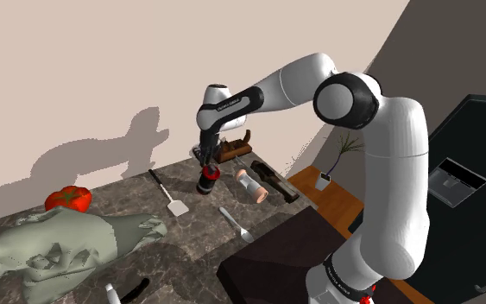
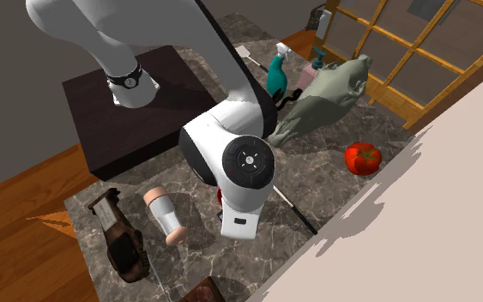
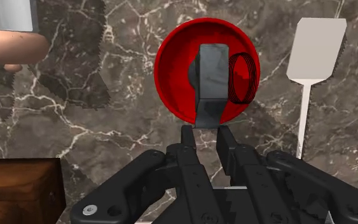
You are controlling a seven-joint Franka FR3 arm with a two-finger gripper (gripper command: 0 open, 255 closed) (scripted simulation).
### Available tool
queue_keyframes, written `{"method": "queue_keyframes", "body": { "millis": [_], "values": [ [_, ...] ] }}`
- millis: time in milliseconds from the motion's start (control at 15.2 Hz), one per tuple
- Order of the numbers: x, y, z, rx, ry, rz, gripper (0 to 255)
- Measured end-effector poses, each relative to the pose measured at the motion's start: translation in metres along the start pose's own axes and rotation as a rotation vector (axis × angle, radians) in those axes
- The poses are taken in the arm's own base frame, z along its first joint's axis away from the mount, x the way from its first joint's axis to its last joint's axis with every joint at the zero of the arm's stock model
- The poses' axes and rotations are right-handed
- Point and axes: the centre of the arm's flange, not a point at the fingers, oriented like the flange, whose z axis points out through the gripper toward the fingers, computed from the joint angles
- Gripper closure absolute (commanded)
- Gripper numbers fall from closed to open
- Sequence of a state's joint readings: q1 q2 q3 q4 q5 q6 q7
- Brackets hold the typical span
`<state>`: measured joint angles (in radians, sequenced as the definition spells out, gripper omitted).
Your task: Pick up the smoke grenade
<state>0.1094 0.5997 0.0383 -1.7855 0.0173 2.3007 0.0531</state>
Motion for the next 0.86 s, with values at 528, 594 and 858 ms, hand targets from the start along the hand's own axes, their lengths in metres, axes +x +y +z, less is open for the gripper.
{"method": "queue_keyframes", "body": {
  "millis": [528, 594, 858],
  "values": [
    [-0.005, -0.002, -0.041, 0.0, 0.0, 0.0, 255],
    [-0.005, -0.002, -0.046, 0.0, 0.0, 0.0, 255],
    [-0.005, -0.003, -0.066, 0.0, 0.0, 0.0, 255]
  ]
}}
